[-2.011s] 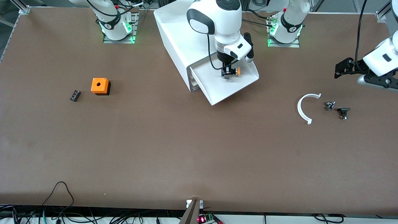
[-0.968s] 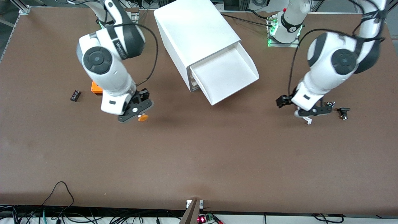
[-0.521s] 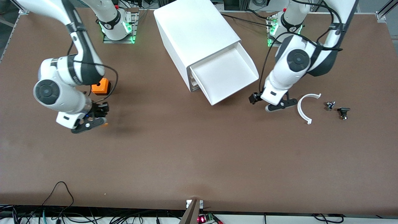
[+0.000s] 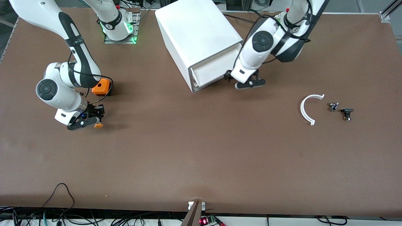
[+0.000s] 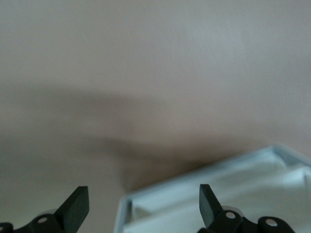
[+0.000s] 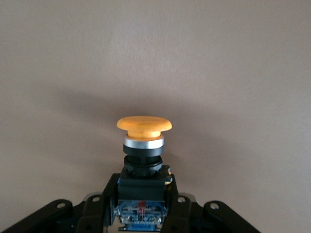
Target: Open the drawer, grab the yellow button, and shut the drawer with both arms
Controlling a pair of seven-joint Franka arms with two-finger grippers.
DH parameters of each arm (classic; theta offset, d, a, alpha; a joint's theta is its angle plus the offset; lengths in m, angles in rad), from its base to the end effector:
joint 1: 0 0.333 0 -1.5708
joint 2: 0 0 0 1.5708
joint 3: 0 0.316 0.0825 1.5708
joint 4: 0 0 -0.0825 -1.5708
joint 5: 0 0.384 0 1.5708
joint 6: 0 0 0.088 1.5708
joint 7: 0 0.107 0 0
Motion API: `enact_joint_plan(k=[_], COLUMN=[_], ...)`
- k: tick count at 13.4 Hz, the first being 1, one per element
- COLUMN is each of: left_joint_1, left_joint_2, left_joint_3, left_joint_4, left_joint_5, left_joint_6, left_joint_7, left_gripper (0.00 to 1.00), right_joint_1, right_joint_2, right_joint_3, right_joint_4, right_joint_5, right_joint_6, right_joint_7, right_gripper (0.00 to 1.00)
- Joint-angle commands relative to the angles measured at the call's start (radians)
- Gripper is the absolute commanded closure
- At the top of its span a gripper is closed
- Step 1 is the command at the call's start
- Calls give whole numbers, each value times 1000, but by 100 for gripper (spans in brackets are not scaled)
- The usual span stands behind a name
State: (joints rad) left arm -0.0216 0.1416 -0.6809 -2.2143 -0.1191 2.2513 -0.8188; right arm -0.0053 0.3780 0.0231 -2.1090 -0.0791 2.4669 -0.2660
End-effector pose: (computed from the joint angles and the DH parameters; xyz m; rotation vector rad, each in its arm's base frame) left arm 0.4060 -0.3458 0.3226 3.0378 0.2994 -0.2733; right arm 0.5783 0.0104 0.2332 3.0579 0.5320 -0.0382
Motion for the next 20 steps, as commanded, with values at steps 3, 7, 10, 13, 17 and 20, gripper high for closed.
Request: enact_joint_plan(k=[3,7,10,13,17,20], left_joint_1=[9,11,49,137,143,143], left_joint_2=[-83,-94,-94,-126,-160,-224], left_joint_3=[-78,-135,-126,10,214,390], left_joint_4=[-41,-41,-35,14,93,151], left_joint_5=[-57,-70,-56,-42,-42,-50], left_joint_6=[-87,-111,-52,14,56,-78], left_joint_7=[6,4,20,18,105,509], left_gripper=[0,0,0,0,0,0], right_joint_1=[-70,-70,-68,-65,-44,11], right_joint_2=[30,22,-2,-10,-10,-11], right_joint_3=[17,17,30,81,144,144], right_joint_4=[-66,-52,25,273,539,667], right_joint_5=[-5,-2,2,12,13,4], right_joint_6=[130,122,-26,-402,-753,-905], right_joint_7=[-94,-49,11,140,350,441], right_gripper=[69,0,0,0,0,0])
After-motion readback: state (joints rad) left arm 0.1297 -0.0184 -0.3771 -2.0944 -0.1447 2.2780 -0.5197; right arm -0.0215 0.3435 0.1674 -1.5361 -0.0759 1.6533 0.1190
